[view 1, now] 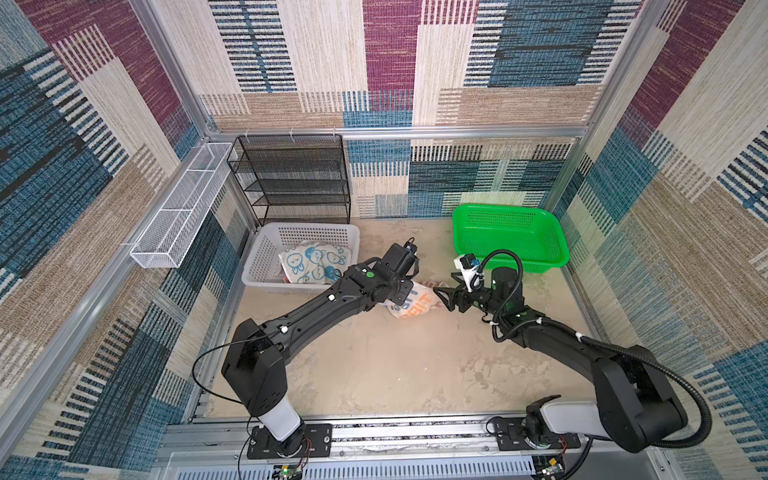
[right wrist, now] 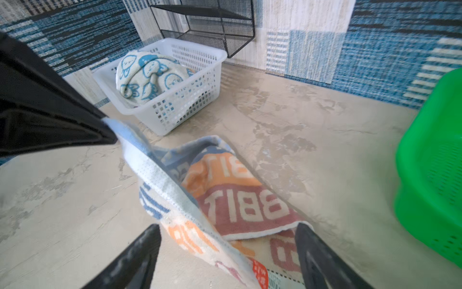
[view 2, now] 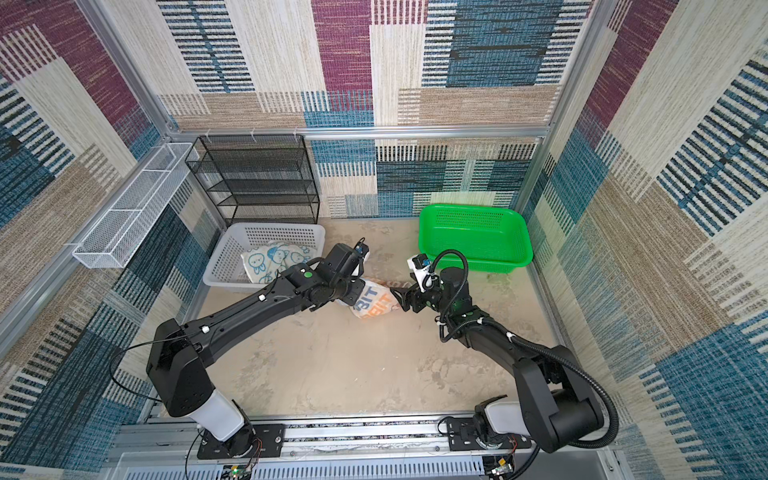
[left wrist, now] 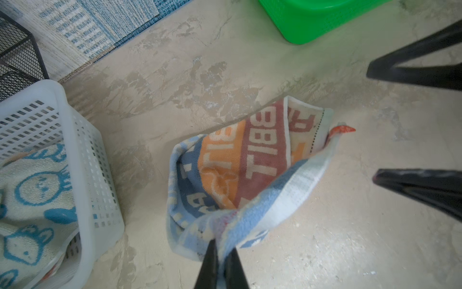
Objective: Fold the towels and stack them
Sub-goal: 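Grasp another towel corner with the right gripper near the left gripper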
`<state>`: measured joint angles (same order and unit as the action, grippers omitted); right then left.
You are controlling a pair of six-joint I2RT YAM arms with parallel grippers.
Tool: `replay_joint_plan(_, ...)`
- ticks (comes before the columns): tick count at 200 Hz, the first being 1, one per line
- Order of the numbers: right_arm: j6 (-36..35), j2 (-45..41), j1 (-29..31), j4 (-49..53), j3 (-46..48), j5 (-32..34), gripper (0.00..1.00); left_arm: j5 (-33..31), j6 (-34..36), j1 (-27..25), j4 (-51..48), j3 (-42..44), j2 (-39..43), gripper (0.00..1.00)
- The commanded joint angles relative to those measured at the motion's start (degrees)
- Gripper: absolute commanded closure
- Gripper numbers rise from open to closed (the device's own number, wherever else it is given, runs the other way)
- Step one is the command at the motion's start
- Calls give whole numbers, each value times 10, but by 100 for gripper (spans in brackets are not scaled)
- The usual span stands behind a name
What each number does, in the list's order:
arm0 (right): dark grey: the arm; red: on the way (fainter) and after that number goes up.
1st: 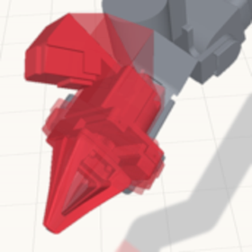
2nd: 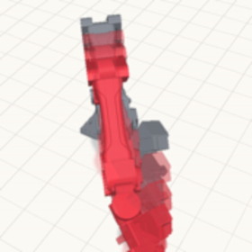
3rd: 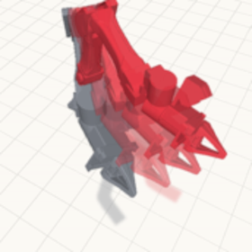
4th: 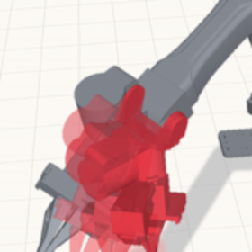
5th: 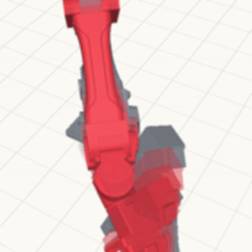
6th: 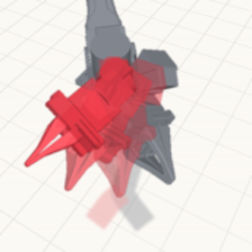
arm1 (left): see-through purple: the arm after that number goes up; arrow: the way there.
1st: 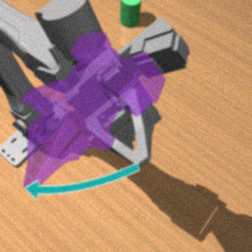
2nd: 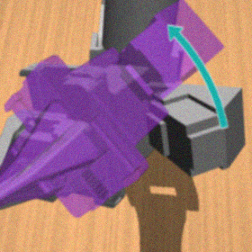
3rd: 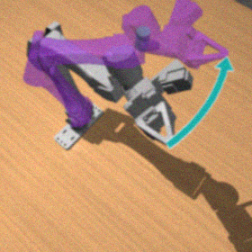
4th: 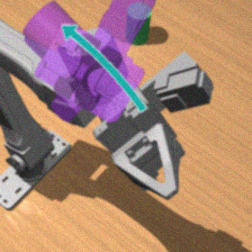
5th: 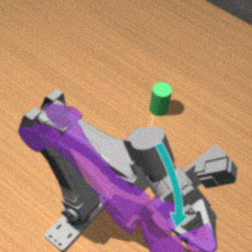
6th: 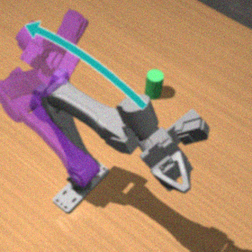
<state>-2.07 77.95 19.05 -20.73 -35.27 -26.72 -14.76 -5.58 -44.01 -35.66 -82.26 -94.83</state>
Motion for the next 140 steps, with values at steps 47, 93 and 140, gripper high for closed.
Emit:
replay_joint_plan(47, -6, 105, 7, 14, -46, -30, 24, -20, 22, 15, -19, 4, -2, 100)
replay_joint_plan(93, 26, 113, 6, 37, -36, -29, 30, -28, 10, 38, -21, 2, -7, 100)
replay_joint_plan(140, 58, 137, 7, 28, -18, -13, 42, -28, 10, 54, -19, 1, -12, 100)
